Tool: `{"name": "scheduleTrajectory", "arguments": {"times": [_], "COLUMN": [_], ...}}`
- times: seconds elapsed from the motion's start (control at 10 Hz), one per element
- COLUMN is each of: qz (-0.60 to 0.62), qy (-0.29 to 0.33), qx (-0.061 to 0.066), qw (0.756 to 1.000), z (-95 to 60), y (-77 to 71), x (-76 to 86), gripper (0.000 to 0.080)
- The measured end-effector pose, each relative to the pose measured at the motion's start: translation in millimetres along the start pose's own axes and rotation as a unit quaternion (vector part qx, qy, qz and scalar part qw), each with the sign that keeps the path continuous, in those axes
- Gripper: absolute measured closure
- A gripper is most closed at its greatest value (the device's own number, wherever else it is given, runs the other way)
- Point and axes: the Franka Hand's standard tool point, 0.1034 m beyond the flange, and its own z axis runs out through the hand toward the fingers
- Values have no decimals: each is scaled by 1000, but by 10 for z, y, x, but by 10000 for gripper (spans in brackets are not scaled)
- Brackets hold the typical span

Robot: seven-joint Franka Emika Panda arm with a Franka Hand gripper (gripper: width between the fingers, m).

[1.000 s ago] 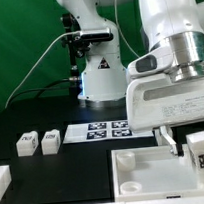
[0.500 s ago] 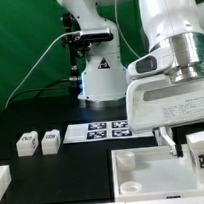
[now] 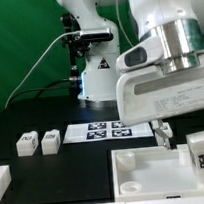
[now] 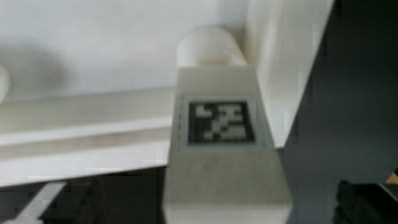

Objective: Assemble one leg

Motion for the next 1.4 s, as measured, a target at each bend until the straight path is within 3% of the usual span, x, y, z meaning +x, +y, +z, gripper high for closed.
{"name": "scheduleTrajectory", "arguments": {"times": [0.2,0.5,0.8,0.9,1.0,1.1,1.2,1.4], "qz": [18,16,18,19,19,22,42,53], "qy": [-123,-251,-242,-242,-242,-242,-243,-243], "qx": [30,35,28,28,28,27,21,19], "qw": [992,967,970,970,970,970,969,968], "z": [17,44,110,110,110,110,111,112], "y": [-72,-74,-100,-93,-91,-90,-70,-63], "x": [-95,-86,-88,-87,-87,-87,-86,-85], "gripper": [151,151,151,287,287,426,502,502]}}
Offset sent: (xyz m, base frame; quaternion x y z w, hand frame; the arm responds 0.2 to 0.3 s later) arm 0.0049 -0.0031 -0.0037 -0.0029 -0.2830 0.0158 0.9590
